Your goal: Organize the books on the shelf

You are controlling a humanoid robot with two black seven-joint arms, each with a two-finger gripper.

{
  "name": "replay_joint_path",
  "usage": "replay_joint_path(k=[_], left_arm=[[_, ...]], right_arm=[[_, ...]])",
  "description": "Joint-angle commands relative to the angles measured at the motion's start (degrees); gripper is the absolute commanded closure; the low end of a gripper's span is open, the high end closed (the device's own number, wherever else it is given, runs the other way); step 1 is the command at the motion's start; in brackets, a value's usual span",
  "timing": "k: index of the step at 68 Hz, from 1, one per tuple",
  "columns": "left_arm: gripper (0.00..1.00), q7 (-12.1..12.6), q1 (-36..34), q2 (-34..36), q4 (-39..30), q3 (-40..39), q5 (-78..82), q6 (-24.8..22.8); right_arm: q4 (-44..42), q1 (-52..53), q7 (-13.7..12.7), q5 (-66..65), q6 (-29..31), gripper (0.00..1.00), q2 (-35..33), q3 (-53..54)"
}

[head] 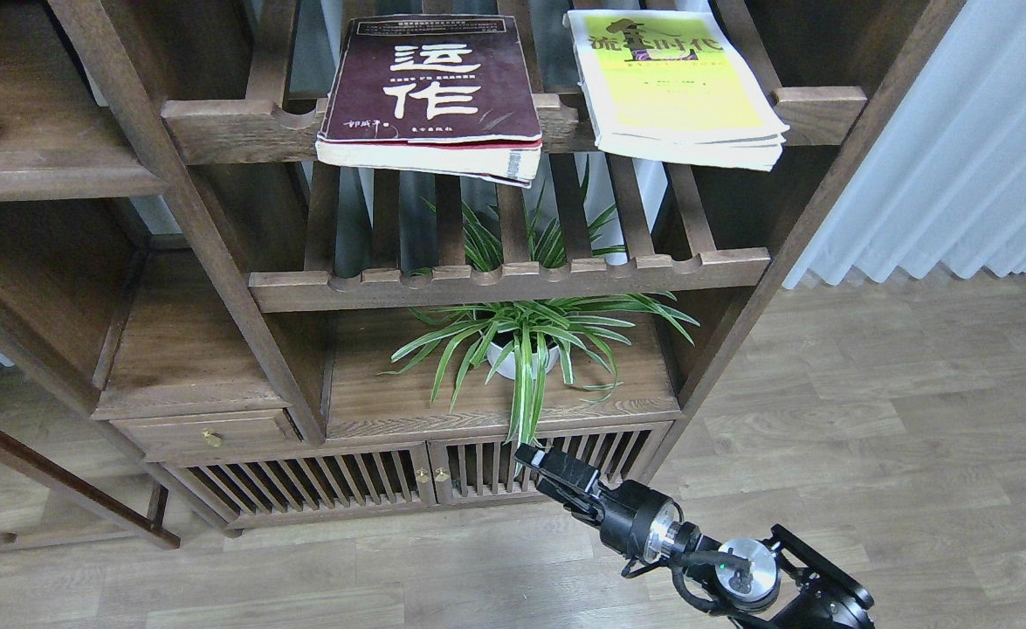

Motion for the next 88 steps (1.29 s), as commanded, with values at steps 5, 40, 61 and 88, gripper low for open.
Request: replay_joint_path(k=[5, 40, 61, 88], left_arm=[[1.0, 0.0, -3.2, -4.0, 3.4, 0.2, 0.0, 0.0], [0.99, 0.0, -7.0, -14.8, 17.9, -0.2, 0.0, 0.0], [0.99, 0.0, -9.5, -21.3, 26.1, 0.2, 0.0, 0.0], [0.34, 0.0, -9.2, -22.7, 25.9, 0.5, 0.1, 0.0]], right_arm=[[0.0, -0.5, 0.0, 0.1, 0.0, 0.0, 0.0, 0.1], [0.0, -0.8, 0.0, 0.8, 0.0, 0.0, 0.0, 0.2], [-0.1, -0.9, 0.1, 0.8, 0.0, 0.0, 0.0, 0.2], [-0.1, -1.8, 0.1, 0.9, 0.0, 0.0, 0.0, 0.3]])
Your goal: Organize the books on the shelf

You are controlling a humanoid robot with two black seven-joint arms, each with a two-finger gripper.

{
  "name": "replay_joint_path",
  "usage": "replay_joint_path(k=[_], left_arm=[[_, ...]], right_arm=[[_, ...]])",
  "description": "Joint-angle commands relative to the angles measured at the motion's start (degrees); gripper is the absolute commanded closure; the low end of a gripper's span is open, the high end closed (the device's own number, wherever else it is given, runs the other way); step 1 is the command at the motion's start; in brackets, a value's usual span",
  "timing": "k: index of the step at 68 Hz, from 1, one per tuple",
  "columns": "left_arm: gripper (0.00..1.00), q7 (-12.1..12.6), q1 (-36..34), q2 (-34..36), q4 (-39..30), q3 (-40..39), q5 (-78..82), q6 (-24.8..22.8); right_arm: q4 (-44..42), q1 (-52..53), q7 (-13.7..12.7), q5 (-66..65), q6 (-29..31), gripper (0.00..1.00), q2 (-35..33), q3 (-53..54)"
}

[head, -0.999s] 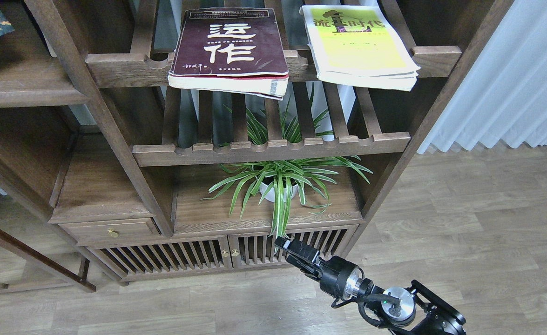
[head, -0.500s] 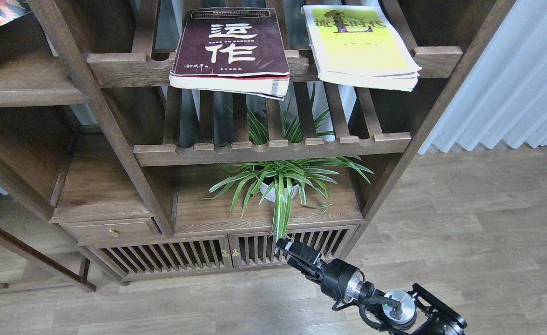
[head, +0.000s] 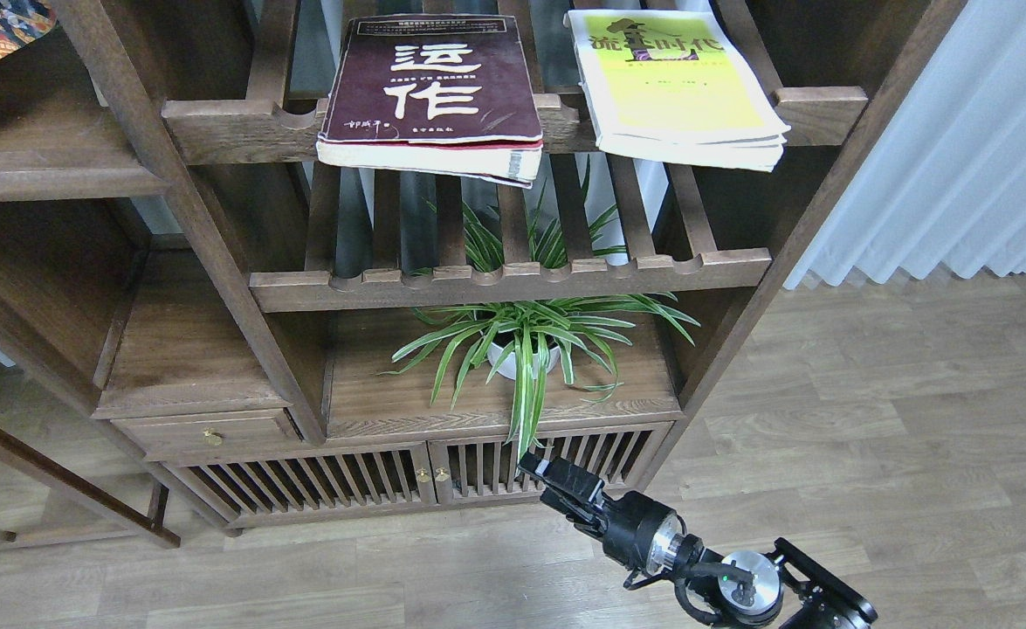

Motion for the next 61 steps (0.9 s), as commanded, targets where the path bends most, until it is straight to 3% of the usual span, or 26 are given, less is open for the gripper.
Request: replay_joint_path(k=[1, 7, 15, 45, 61], left_arm=[[0.31, 0.0, 0.3, -0.1, -0.3, -0.1, 0.0, 0.0], [0.13, 0.0, 0.3, 0.1, -0.8, -0.1, -0.1, 0.0], [0.01, 0.0, 0.1, 0.9, -1.7, -0.2, -0.2, 0.0], [0.01, 0.0, 1.1, 7.9, -17.1, 0.2, 1.2, 0.0], [0.01, 0.0, 2.2, 11.1, -18.7, 0.3, 3.8, 0.0]], right_arm=[[0.0, -0.1, 0.0, 0.0, 0.0, 0.0, 0.0, 0.1], [-0.1, -0.1, 0.0, 0.0, 0.0, 0.0, 0.0, 0.0], [-0.2, 0.0, 0.0, -0.1, -0.1, 0.0, 0.0, 0.0], [-0.6, 0.4, 0.0, -0.1, -0.5, 0.0, 0.0, 0.0], [-0.8, 0.4, 0.0, -0.1, -0.5, 0.0, 0.0, 0.0]])
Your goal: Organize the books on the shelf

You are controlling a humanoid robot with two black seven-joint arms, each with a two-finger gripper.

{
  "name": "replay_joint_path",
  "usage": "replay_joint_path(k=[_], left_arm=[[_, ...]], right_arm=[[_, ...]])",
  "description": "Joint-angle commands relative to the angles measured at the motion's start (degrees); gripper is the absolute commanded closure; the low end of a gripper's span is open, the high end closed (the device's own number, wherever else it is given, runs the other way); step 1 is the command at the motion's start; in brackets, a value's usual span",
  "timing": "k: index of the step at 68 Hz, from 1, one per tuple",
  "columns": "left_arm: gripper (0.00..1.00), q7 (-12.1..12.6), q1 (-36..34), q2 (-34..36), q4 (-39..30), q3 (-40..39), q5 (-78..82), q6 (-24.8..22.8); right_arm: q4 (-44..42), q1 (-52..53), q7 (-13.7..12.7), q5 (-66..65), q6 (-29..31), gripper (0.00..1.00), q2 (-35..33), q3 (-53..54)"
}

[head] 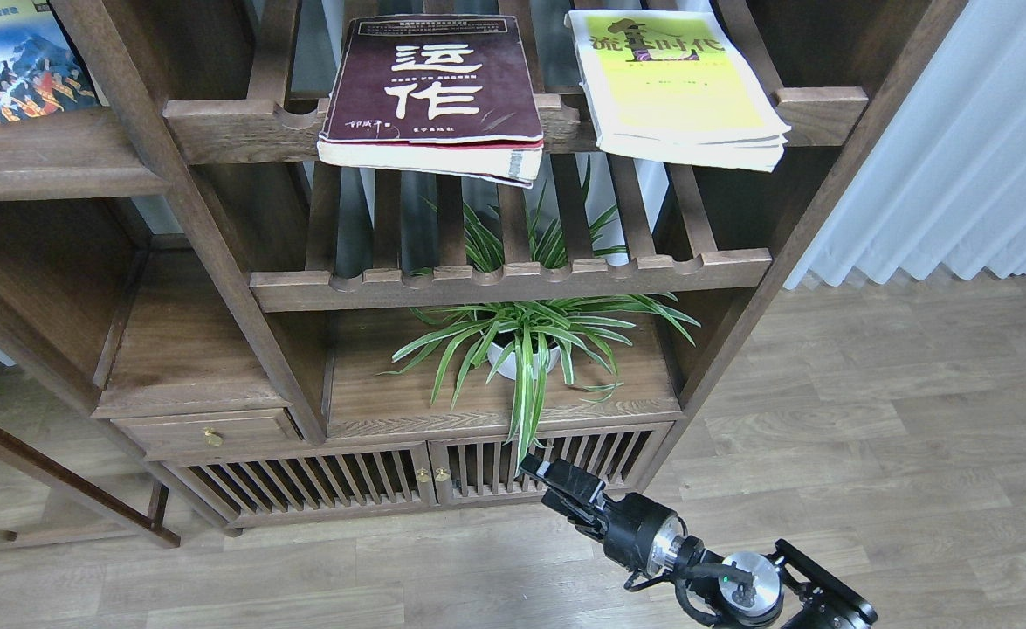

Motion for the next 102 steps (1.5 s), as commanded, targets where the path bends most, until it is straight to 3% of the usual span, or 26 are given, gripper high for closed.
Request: replay_joint_path(k=[1, 17, 39, 80, 94, 98, 100, 101, 102], left_arm=[[0.01, 0.0, 0.4, 2.0, -0.9, 0.0, 1.4, 0.0], [0.01, 0.0, 1.0, 10.4, -4.4, 4.4, 2.6, 0.0], [0.01, 0.0, 1.2, 23.3, -10.7, 16.5, 2.5, 0.0], [0.01, 0.0, 1.2, 34.5, -24.8, 34.0, 2.5, 0.0], [0.01, 0.0, 1.5, 32.6, -26.1, 42.5, 2.2, 0.0], [0.01, -3.5, 1.6, 31.3, -26.2, 45.3, 2.2, 0.0], [0.01, -7.1, 1.6, 30.3, -26.2, 47.9, 2.2, 0.0], [0.01, -12.8, 1.6, 28.6, -26.5, 51.6, 2.1, 0.0], [0.01, -14.0, 1.7, 28.3, -26.5, 52.2, 2.1, 0.0]], right_arm=[[-0.1, 0.0, 0.0, 0.0, 0.0, 0.0, 0.0, 0.0], [-1.2, 0.1, 0.0, 0.0, 0.0, 0.0, 0.0, 0.0], [-1.6, 0.3, 0.0, 0.0, 0.0, 0.0, 0.0, -0.1], [-1.6, -0.3, 0.0, 0.1, 0.2, 0.0, 0.0, 0.0], [-1.2, 0.0, 1.0, 0.2, 0.4, 0.0, 0.0, 2.1], [-0.8, 0.3, 1.1, 0.4, 0.5, 0.0, 0.0, 3.4], [-0.5, 0.4, 1.1, 0.4, 0.5, 0.0, 0.0, 4.4], [0.6, 0.7, 1.1, 0.5, 0.5, 0.0, 0.0, 5.6], [0.9, 0.8, 1.1, 0.5, 0.5, 0.0, 0.0, 6.0]])
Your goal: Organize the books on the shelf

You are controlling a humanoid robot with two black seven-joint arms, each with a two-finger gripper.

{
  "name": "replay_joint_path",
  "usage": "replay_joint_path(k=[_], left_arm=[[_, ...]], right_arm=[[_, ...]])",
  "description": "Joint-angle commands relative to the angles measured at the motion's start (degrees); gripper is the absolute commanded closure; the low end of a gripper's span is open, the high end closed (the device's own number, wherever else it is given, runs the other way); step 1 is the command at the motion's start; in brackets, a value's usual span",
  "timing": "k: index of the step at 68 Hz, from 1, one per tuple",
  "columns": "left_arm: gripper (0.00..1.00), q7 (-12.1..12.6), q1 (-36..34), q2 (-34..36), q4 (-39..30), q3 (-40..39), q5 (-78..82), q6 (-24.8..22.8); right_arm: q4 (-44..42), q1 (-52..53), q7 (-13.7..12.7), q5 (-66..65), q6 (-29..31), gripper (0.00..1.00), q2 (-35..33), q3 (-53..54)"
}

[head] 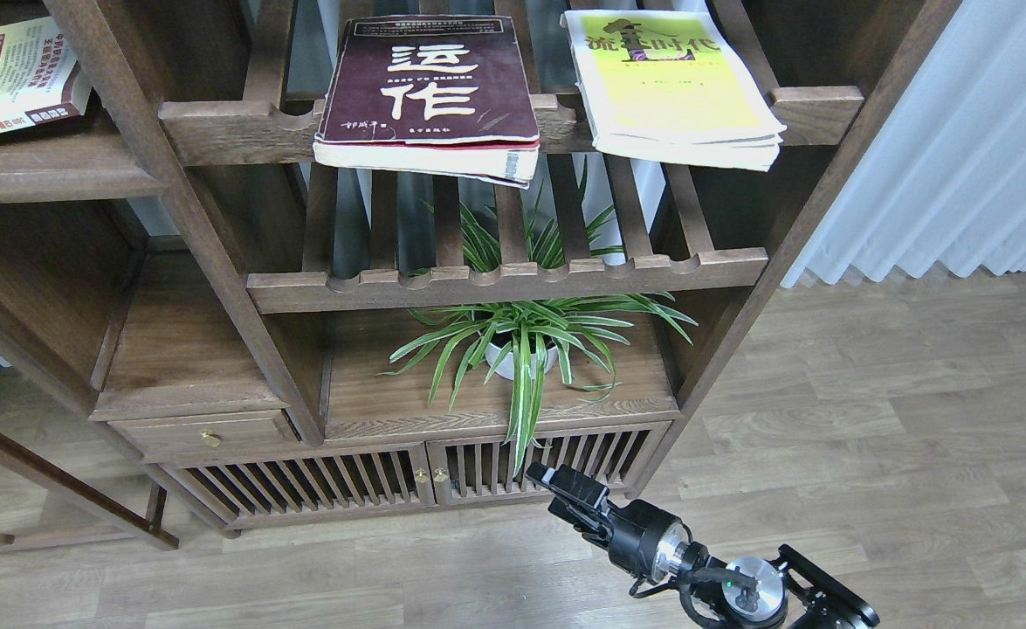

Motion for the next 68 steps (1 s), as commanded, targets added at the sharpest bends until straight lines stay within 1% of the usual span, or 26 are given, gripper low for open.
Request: replay_joint_path(k=[1, 3, 5, 6, 10, 11, 13, 22, 23, 28, 29, 34, 41, 45, 46, 56, 68], left_arm=[[0.01, -11.0, 0.2, -3.6, -0.5, 7.3, -0.2, 0.0], [0.01, -13.4, 0.6, -4.7, -0.5, 8.2, -0.6, 0.0], [0.01, -14.9, 0.9, -5.5, -0.6, 8.8, -1.1, 0.0], [0.01, -16.6, 1.7, -6.6, -0.6, 9.3, -1.9, 0.0], [0.01, -18.8, 3.6, -8.8, -0.5, 9.4, -4.1, 0.0], [0.01, -19.8, 5.0, -10.5, -0.5, 9.3, -5.7, 0.0], [0.01, -20.1, 6.5, -12.8, -0.3, 9.1, -7.7, 0.0], [0.01, -20.2, 11.4, -21.1, 0.6, 8.3, -16.3, 0.0], [0.01, -20.3, 12.6, -23.0, 0.8, 7.8, -17.9, 0.0], [0.01, -20.2, 16.4, -27.7, 1.8, 5.4, -20.9, 0.0], [0.01, -20.2, 18.2, -29.7, 2.6, 3.9, -21.6, 0.0], [0.01, -20.2, 23.3, -34.9, 5.2, -0.9, -22.0, 0.0], [0.01, -19.5, 33.6, -45.2, 11.2, -11.8, -20.9, 0.0], [0.01, -18.9, 37.0, -49.4, 14.1, -15.5, -18.9, 0.0], [0.01, -18.7, 39.7, -52.5, 17.0, -18.1, -15.8, 0.0], [0.01, -18.7, 42.5, -56.0, 20.2, -19.5, -11.8, 0.0], [0.01, -18.7, 43.4, -56.3, 20.6, -19.5, -11.6, 0.0]], right_arm=[[1.9, 0.6, 0.1, 0.2, 0.0, 0.0, 0.0, 2.9], [2.9, 0.9, 0.0, 0.2, 0.0, 0.0, 0.0, 3.8], [3.4, 1.1, 0.0, 0.3, 0.0, 0.0, 0.0, 4.4], [4.1, 1.1, 0.0, 0.4, 0.0, 0.0, 0.0, 4.9], [5.3, 1.3, 0.0, 0.4, -0.1, 0.0, 0.0, 5.7], [6.2, 1.4, 0.0, 0.4, -0.1, 0.0, 0.0, 5.9], [7.3, 1.4, 0.0, 0.4, -0.1, 0.0, 0.0, 6.1], [11.7, 1.4, -0.1, 0.8, -0.3, 0.0, 0.0, 6.9], [12.5, 1.4, -0.1, 1.1, -0.4, 0.0, 0.0, 7.0], [14.6, 1.4, 0.0, 2.3, -0.4, 0.0, 0.0, 7.1], [15.4, 1.4, 0.0, 2.8, -0.4, 0.0, 0.0, 7.5], [17.6, 1.3, 0.0, 4.2, -0.5, 0.0, 0.0, 8.7], [21.6, 0.6, -0.1, 5.1, -0.5, 0.0, 0.0, 11.7], [23.6, 0.0, -0.1, 5.1, -0.6, 0.01, 0.0, 13.5], [25.9, -1.0, -0.1, 5.1, -0.6, 0.01, -0.8, 15.0], [30.3, -1.8, -0.1, 5.7, -0.6, 0.01, -4.7, 17.5], [34.0, -3.0, -0.1, 7.4, -1.1, 0.01, -6.9, 19.3]])
